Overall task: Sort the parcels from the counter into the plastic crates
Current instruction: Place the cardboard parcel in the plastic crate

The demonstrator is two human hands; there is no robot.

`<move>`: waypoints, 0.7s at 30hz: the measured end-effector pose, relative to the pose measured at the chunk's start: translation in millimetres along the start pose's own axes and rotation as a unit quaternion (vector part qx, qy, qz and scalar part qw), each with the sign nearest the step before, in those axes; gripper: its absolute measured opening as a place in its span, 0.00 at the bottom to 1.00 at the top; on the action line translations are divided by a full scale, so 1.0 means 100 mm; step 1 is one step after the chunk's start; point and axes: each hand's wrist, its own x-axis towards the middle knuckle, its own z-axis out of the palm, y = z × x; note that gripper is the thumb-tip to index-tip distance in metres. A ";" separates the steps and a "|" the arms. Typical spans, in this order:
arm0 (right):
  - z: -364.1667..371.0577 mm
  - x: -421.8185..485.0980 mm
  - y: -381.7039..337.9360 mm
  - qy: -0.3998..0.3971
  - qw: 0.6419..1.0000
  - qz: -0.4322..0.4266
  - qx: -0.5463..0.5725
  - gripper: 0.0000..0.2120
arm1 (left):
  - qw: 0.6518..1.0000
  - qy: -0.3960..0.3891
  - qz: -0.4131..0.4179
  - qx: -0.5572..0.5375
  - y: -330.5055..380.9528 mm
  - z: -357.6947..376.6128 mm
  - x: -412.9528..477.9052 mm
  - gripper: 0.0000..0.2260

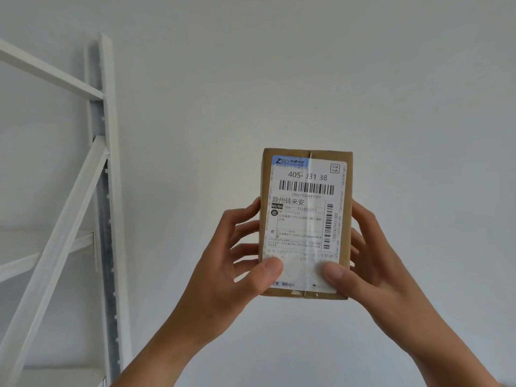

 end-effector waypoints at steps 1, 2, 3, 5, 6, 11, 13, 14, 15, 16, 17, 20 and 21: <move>0.00 0.00 -0.01 0.002 1.000 -0.003 -0.003 0.43 | 1.000 0.001 0.005 0.000 0.01 0.00 0.00 0.27; 0.00 0.01 -0.02 0.004 1.000 -0.006 -0.007 0.44 | 1.000 0.002 0.010 -0.001 0.01 0.00 0.00 0.27; 0.01 0.02 -0.03 0.006 1.000 -0.007 -0.010 0.45 | 1.000 0.004 0.016 -0.002 0.02 -0.01 0.00 0.27; 0.02 0.03 -0.04 0.006 1.000 -0.009 -0.010 0.46 | 1.000 0.006 0.023 -0.002 0.02 -0.02 0.01 0.26; 0.02 0.03 -0.04 0.005 1.000 -0.010 -0.009 0.46 | 1.000 0.005 0.024 -0.003 0.02 -0.03 0.01 0.26; 0.05 0.06 -0.02 0.001 1.000 -0.019 -0.011 0.47 | 1.000 0.008 0.027 -0.007 -0.03 -0.06 0.01 0.25; 0.07 0.07 -0.01 0.001 1.000 -0.022 -0.018 0.47 | 0.999 0.010 0.031 -0.010 -0.05 -0.08 0.03 0.24; 0.08 0.07 -0.01 -0.001 1.000 -0.020 -0.020 0.47 | 0.999 0.009 0.033 -0.012 -0.06 -0.09 0.03 0.24; 0.09 0.08 0.00 -0.003 1.000 -0.018 -0.020 0.47 | 0.999 0.008 0.035 -0.014 -0.08 -0.11 0.04 0.23; 0.10 0.09 0.01 -0.004 1.000 -0.016 -0.020 0.47 | 0.999 0.006 0.036 -0.015 -0.09 -0.12 0.04 0.23; 0.11 0.09 0.02 -0.005 1.000 -0.015 -0.021 0.46 | 0.999 0.004 0.035 -0.014 -0.11 -0.13 0.05 0.23; 0.14 0.13 0.10 -0.003 1.000 -0.003 -0.029 0.43 | 1.000 0.005 0.020 -0.017 -0.22 -0.17 0.07 0.24; 0.15 0.15 0.14 -0.002 1.000 0.005 -0.031 0.42 | 1.000 0.007 0.009 -0.018 -0.26 -0.18 0.09 0.24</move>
